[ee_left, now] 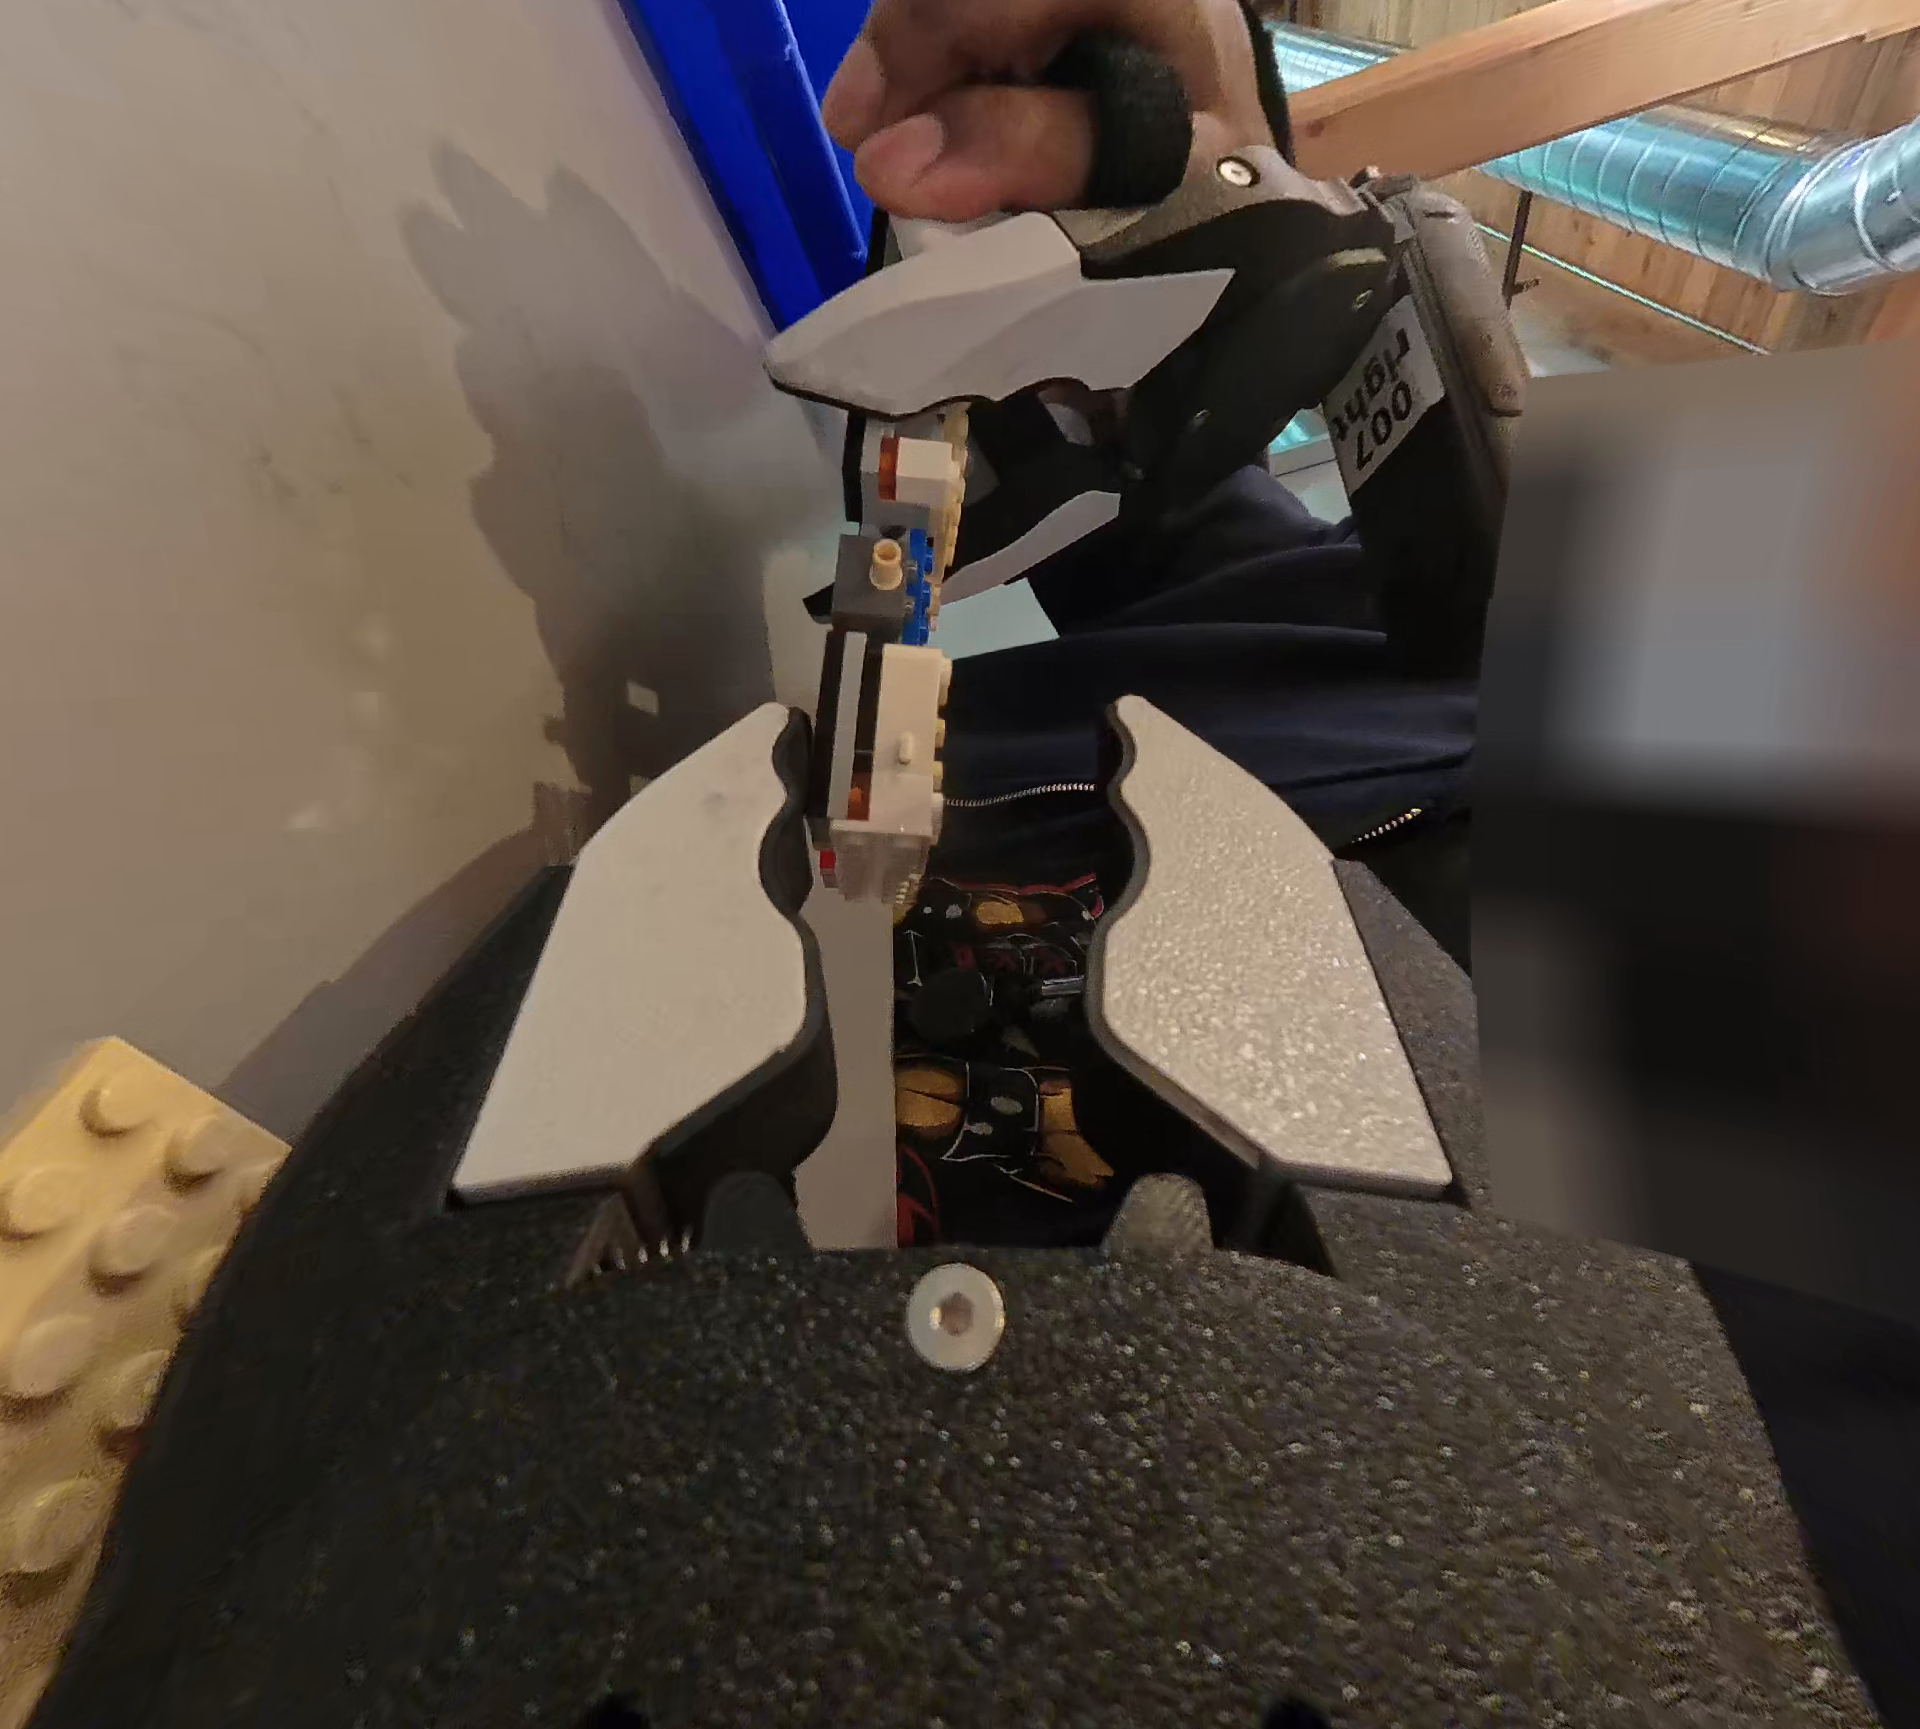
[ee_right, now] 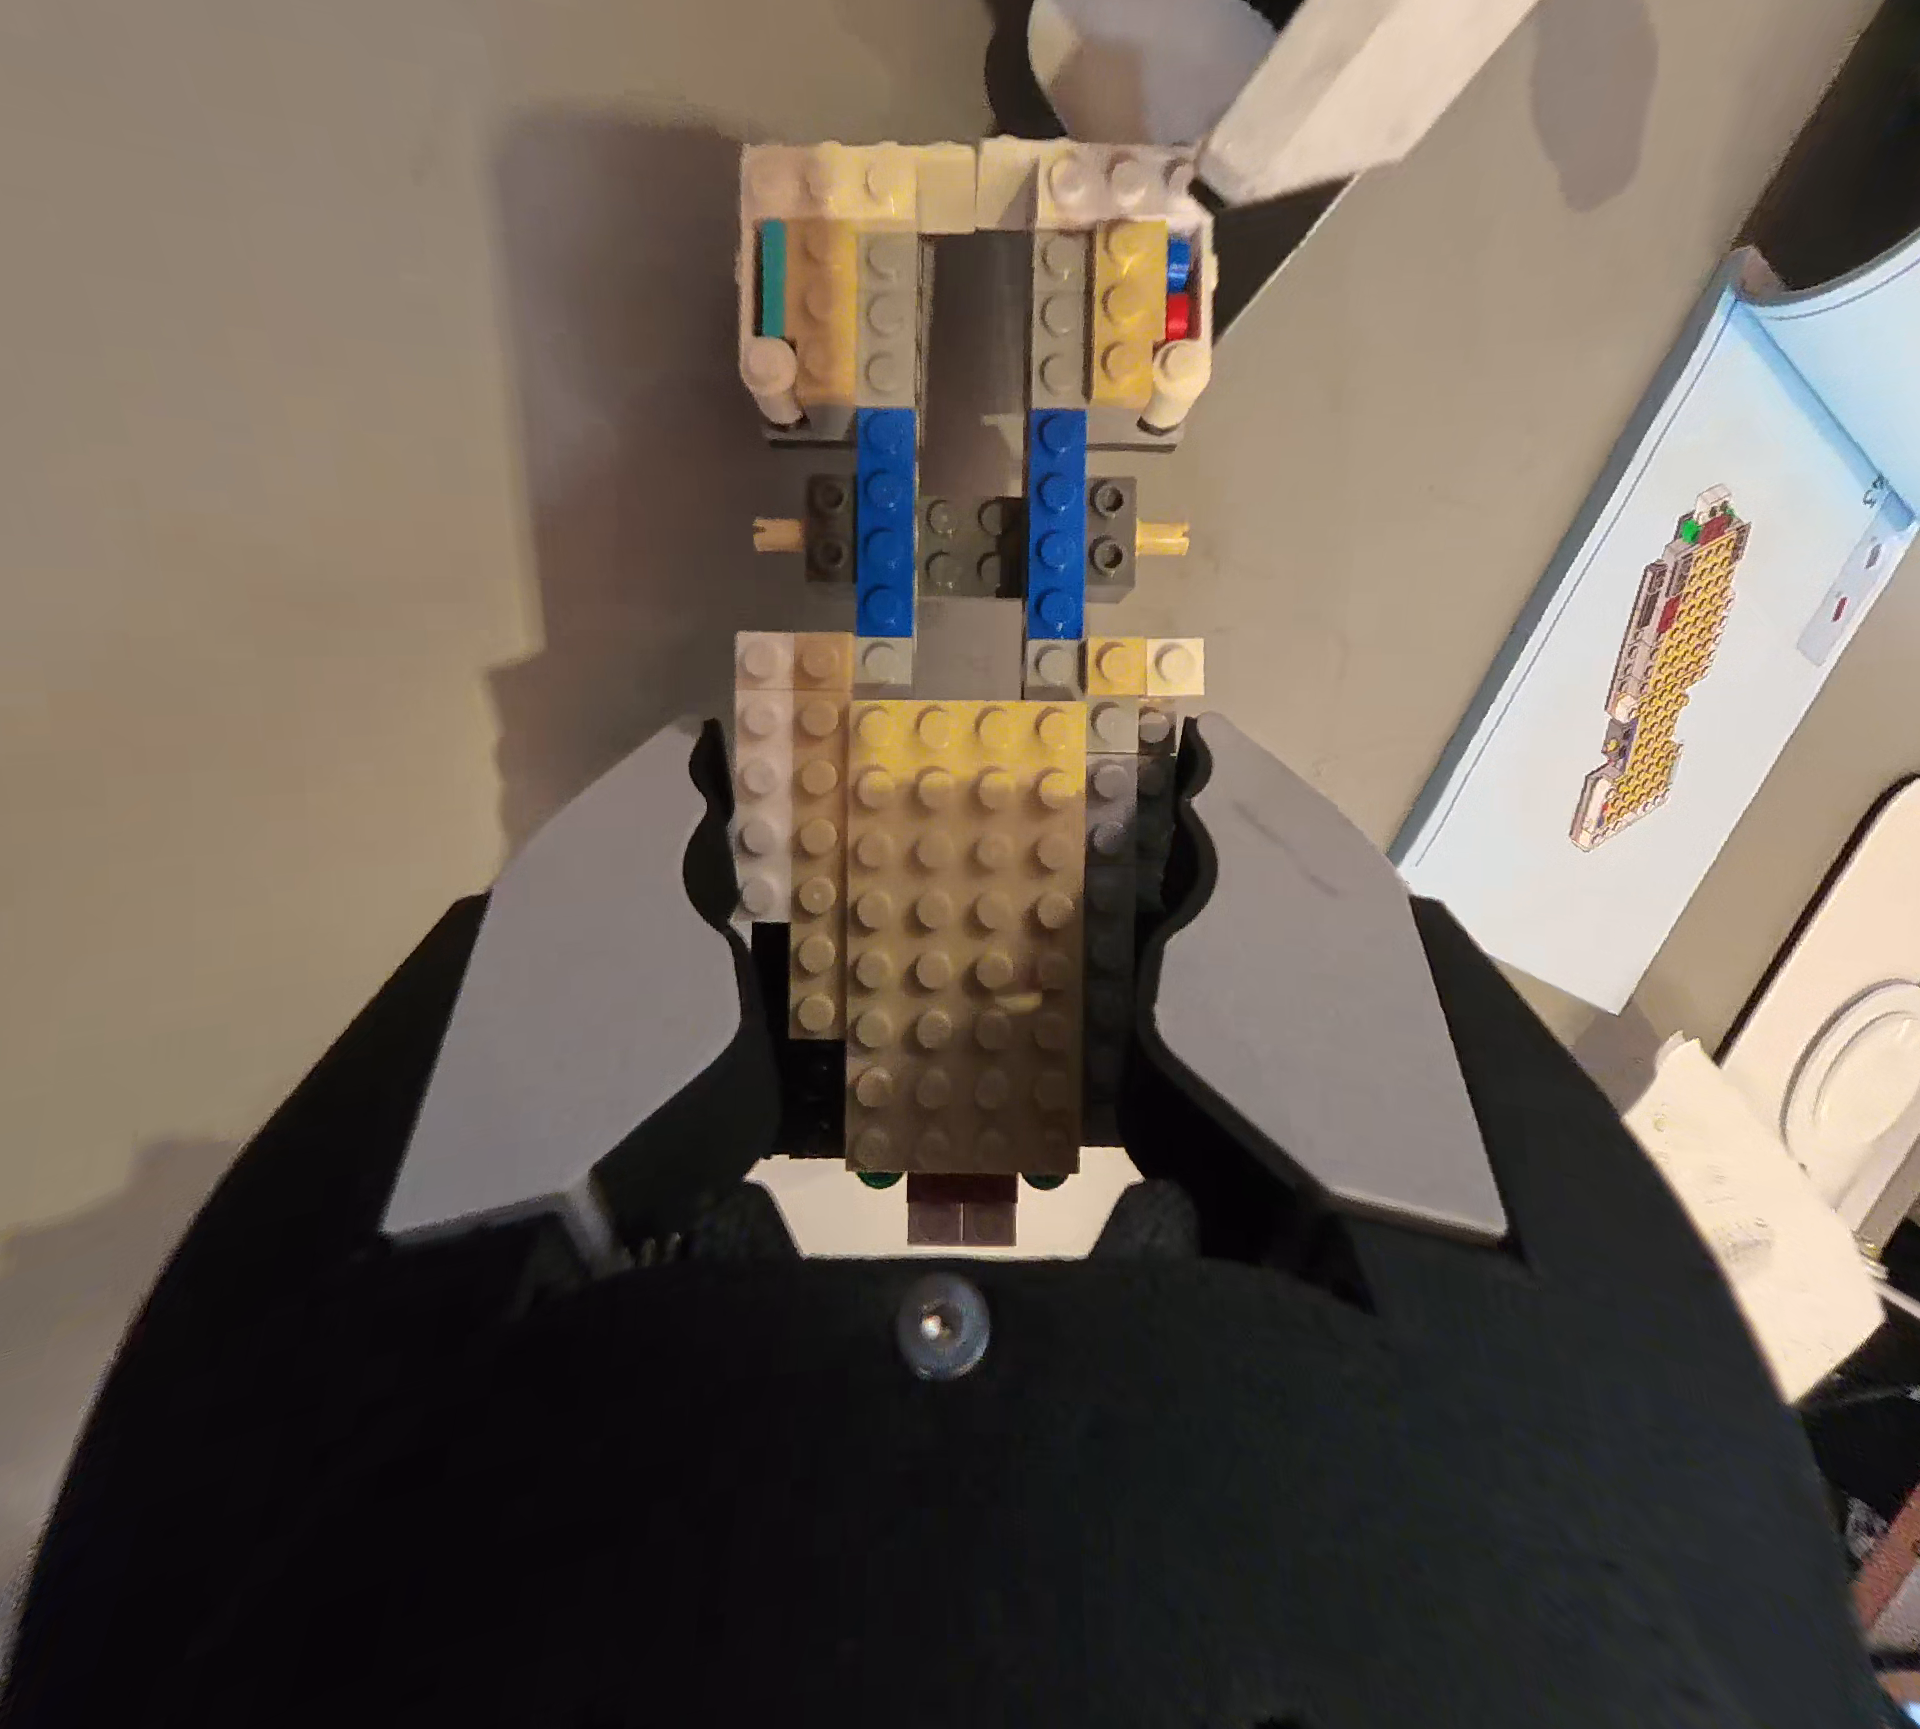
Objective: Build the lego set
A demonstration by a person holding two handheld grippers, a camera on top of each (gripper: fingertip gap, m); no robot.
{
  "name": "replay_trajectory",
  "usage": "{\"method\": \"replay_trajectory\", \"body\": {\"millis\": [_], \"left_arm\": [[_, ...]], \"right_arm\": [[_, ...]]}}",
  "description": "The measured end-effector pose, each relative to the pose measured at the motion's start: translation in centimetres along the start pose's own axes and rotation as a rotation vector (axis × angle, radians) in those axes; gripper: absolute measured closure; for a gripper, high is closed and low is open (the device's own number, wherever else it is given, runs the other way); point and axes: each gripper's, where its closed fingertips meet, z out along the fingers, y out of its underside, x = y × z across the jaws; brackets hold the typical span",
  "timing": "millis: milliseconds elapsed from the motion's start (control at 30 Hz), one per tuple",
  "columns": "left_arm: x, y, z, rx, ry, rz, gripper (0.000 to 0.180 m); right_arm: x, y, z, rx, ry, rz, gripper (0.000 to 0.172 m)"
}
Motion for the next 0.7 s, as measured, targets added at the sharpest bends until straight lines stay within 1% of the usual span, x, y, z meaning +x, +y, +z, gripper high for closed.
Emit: {"method": "replay_trajectory", "body": {"millis": [200, 367, 533, 700], "left_arm": [[-0.3, 0.4, 0.1, 0.039, -0.014, -0.018, 0.127], [0.6, -0.1, 0.4, 0.115, 0.044, 0.018, 0.128], [0.8, -1.9, 0.2, 0.269, 0.007, 0.12, 0.129], [1.4, -3.6, -0.2, 0.449, 0.016, 0.127, 0.129]], "right_arm": [[0.4, 0.0, -0.3, 0.07, 0.04, 0.073, 0.09], [1.4, 0.2, -0.9, 0.144, 0.093, 0.193, 0.09], [2.3, 0.3, -1.3, 0.204, 0.142, 0.386, 0.09], [2.4, 0.4, -1.5, 0.234, 0.198, 0.545, 0.091]]}}
